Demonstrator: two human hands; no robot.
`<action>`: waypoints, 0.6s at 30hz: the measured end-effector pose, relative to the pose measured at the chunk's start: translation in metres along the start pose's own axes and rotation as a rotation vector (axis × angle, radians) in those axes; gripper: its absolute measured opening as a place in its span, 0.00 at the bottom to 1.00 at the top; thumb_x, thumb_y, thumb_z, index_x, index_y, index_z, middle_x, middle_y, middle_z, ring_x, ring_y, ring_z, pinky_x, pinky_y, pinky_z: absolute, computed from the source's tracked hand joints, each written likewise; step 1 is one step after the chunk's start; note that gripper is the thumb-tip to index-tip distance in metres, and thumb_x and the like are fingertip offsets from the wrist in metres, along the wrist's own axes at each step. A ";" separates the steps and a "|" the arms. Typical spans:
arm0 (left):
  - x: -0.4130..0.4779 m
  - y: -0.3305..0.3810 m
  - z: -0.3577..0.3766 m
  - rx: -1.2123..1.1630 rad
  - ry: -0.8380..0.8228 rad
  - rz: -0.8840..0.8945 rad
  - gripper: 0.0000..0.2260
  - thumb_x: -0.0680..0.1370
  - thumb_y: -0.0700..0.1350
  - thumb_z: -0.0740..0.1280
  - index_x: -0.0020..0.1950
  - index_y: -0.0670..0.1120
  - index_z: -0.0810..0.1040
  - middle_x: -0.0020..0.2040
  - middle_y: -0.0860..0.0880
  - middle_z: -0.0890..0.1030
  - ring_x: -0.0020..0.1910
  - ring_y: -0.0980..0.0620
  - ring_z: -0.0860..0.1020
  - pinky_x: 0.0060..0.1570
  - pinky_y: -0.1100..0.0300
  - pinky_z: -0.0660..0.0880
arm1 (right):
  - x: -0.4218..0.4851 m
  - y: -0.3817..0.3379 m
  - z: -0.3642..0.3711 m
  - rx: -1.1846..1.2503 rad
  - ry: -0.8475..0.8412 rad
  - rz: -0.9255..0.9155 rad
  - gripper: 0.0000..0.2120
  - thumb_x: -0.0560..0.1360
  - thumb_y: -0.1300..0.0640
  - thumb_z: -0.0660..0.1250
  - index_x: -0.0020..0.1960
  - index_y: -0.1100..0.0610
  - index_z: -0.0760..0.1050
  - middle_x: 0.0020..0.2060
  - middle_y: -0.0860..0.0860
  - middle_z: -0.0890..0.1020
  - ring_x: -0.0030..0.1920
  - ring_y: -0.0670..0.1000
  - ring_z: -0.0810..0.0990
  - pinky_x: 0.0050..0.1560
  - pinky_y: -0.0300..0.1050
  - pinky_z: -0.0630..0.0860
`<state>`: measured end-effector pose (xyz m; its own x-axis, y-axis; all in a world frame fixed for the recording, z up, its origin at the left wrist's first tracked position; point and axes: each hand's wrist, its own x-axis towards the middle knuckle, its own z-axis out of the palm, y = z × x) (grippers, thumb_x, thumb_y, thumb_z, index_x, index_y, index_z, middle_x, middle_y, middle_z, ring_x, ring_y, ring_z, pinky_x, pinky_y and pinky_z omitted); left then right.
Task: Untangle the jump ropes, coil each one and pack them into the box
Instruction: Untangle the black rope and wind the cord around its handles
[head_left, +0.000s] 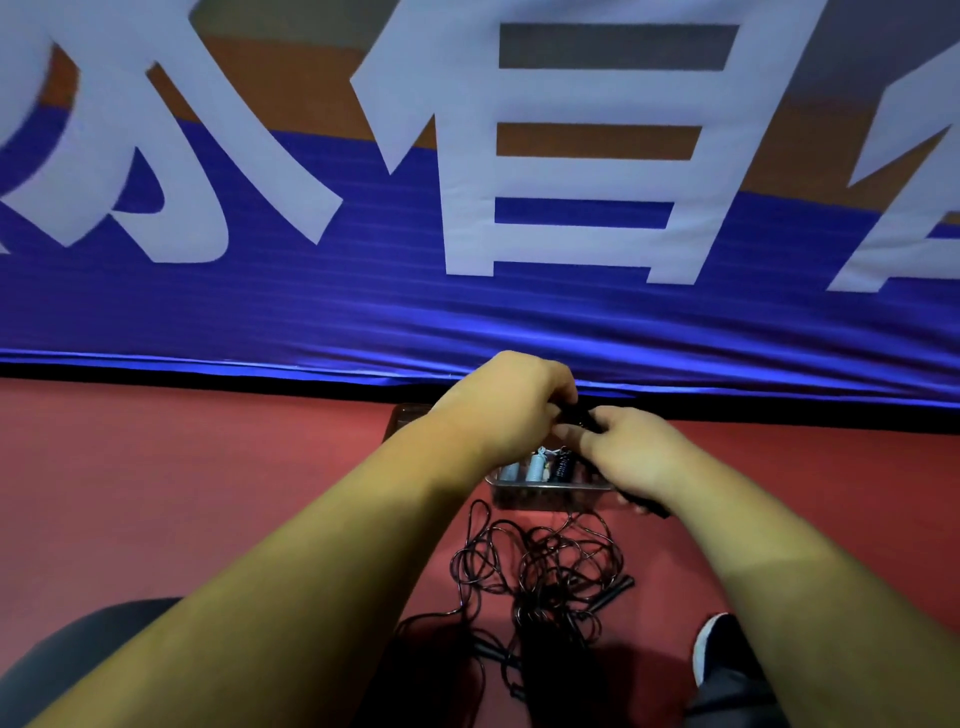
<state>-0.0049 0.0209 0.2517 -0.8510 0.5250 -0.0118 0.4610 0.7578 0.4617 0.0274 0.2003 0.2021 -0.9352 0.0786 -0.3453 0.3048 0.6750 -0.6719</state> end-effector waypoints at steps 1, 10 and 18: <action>0.000 -0.001 0.000 0.016 -0.005 -0.015 0.12 0.80 0.42 0.68 0.60 0.54 0.83 0.52 0.52 0.85 0.47 0.51 0.82 0.47 0.53 0.80 | 0.001 0.000 0.001 -0.024 0.009 -0.013 0.13 0.82 0.39 0.67 0.52 0.48 0.79 0.41 0.57 0.87 0.21 0.49 0.76 0.21 0.40 0.69; -0.007 -0.004 0.016 0.285 -0.019 -0.263 0.04 0.80 0.39 0.65 0.52 0.46 0.72 0.43 0.49 0.73 0.41 0.42 0.75 0.41 0.51 0.72 | 0.004 -0.001 0.013 -0.156 0.139 -0.102 0.15 0.81 0.35 0.65 0.50 0.46 0.79 0.36 0.48 0.85 0.36 0.50 0.83 0.39 0.46 0.77; 0.003 -0.006 -0.003 -0.056 -0.127 -0.275 0.06 0.81 0.44 0.69 0.47 0.46 0.85 0.41 0.46 0.85 0.42 0.45 0.83 0.40 0.56 0.79 | 0.013 0.004 0.010 -0.150 0.237 -0.116 0.18 0.77 0.31 0.65 0.58 0.42 0.80 0.39 0.46 0.85 0.39 0.49 0.83 0.46 0.51 0.83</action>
<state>-0.0114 0.0168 0.2515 -0.9021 0.3502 -0.2522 0.2002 0.8573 0.4743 0.0182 0.1969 0.1887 -0.9837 0.1513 -0.0976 0.1797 0.7890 -0.5875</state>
